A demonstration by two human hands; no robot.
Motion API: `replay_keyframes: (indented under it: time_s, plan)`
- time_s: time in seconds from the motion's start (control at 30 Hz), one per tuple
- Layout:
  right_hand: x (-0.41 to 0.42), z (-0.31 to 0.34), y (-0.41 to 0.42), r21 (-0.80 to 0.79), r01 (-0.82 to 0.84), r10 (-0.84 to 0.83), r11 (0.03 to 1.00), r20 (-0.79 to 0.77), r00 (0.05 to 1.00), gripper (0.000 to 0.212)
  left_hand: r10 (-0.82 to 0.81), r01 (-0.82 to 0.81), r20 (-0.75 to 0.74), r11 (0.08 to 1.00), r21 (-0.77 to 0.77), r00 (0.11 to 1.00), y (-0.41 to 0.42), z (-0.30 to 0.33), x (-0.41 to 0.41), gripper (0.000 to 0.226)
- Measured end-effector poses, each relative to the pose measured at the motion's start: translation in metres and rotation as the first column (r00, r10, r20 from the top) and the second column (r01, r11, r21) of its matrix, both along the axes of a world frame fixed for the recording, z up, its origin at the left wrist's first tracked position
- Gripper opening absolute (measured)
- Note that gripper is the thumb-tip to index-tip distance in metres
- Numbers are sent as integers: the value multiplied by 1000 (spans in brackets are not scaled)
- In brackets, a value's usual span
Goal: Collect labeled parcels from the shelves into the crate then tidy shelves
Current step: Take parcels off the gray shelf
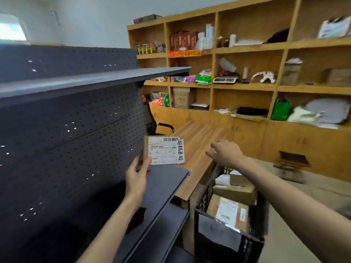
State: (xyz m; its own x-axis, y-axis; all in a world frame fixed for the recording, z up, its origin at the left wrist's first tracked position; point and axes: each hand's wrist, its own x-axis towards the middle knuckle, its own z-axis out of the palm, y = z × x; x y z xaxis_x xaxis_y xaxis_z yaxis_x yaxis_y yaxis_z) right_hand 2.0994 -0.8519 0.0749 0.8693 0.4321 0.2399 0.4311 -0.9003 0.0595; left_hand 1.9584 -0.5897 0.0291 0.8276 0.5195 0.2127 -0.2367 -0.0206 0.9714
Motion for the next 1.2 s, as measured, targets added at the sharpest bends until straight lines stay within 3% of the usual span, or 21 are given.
replay_keyframes:
  time_s: [0.1, 0.33, 0.53, 0.8, 0.93, 1.2]
  plan:
    - [21, 6, -58, 25, 121, -121, 992, 27, 992, 43, -136, 136, 22, 991, 5, 990, -42, 6, 58, 44]
    - [65, 13, -176, 54, 365, -367, 929, 41, 929, 41, -358, 357, 50, 934, 15, 932, -147, 7, 174, 42]
    - [93, 11, -238, 61, 491, -494, 869, 31, 869, 38, -461, 461, 22, 887, 22, 887, -218, 4, 250, 51]
    - [138, -8, -268, 27, 552, -551, 833, -36, 834, 45, -532, 530, -54, 847, -50, 845, -263, -15, 316, 54]
    - [162, -27, -265, 7, 557, -556, 830, -63, 829, 43, -548, 543, -83, 836, -79, 832, -265, -30, 347, 44]
    - [221, -77, -250, 48, 611, -586, 790, -233, 776, 43, -577, 578, -245, 812, -75, 779, -253, -80, 411, 61]
